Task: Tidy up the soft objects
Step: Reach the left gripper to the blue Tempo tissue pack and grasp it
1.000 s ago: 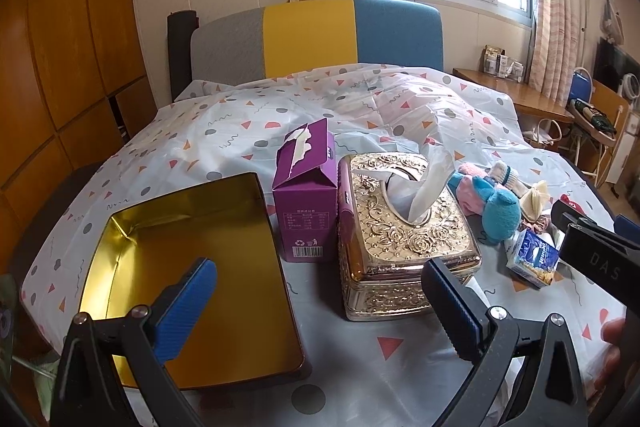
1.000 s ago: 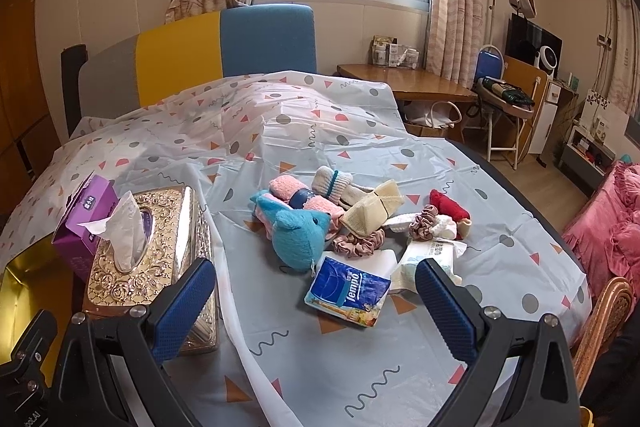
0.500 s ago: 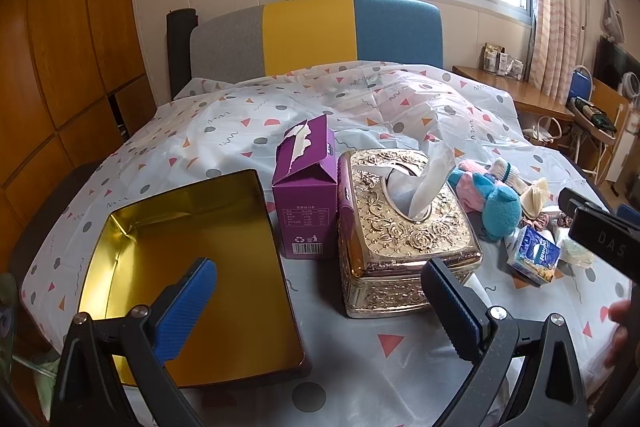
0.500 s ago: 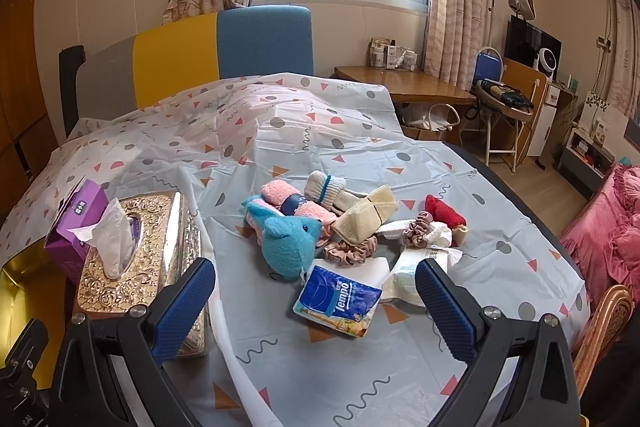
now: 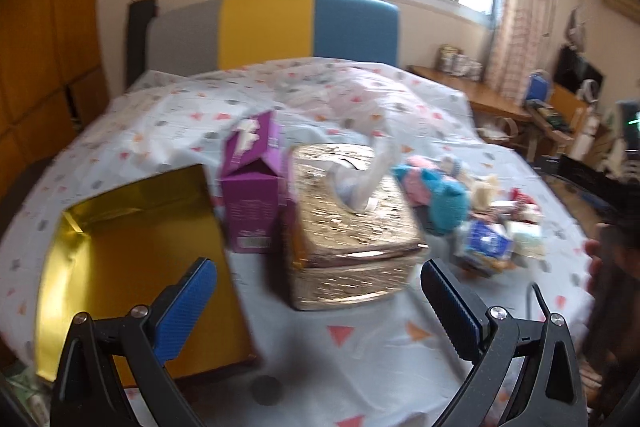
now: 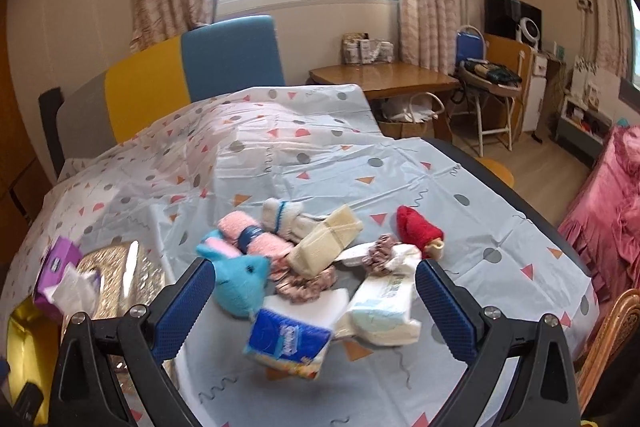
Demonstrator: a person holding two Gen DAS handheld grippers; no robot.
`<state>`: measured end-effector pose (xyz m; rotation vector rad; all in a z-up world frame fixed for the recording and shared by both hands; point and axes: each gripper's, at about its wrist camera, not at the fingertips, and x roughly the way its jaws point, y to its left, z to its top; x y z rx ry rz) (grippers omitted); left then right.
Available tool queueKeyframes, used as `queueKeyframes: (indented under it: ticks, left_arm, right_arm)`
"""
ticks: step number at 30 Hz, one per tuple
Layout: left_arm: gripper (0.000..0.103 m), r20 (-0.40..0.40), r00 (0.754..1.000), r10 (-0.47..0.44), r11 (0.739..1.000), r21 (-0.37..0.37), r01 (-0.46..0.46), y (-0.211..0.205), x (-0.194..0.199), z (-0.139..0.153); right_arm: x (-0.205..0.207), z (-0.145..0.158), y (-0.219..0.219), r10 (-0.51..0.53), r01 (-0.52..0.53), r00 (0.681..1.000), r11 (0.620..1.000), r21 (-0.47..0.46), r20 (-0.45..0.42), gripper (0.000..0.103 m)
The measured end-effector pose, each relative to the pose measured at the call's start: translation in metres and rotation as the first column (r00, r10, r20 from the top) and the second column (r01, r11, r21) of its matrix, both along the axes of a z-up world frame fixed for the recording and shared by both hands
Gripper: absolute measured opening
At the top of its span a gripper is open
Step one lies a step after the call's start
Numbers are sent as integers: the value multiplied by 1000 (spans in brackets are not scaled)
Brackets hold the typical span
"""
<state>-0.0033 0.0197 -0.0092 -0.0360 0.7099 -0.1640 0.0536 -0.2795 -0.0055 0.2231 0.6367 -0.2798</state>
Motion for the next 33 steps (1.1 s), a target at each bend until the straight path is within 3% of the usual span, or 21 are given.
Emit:
queueKeyframes:
  ticks: [7, 10, 16, 19, 26, 33]
  left_arm:
    - [103, -11, 992, -129, 991, 36, 129, -30, 1, 3]
    - [103, 15, 981, -193, 981, 19, 193, -42, 5, 11]
    - [103, -36, 928, -371, 928, 20, 372, -94, 23, 15]
    - [103, -91, 896, -435, 895, 63, 441, -129, 33, 7]
    - [103, -183, 858, -480, 846, 161, 508, -191, 62, -28]
    - [103, -257, 843, -473, 823, 211, 526, -227, 86, -67]
  right_arm:
    - [5, -29, -71, -146, 147, 989, 982, 118, -19, 102]
    - [0, -46, -97, -225, 235, 972, 942, 239, -69, 102]
    - [-12, -53, -119, -291, 299, 954, 886, 355, -77, 102]
    - [-15, -55, -125, -306, 316, 948, 873, 371, -86, 102]
    - [-17, -61, -133, -312, 325, 945, 842, 430, -101, 102]
    - [-12, -66, -133, -287, 306, 951, 836, 456, -113, 102]
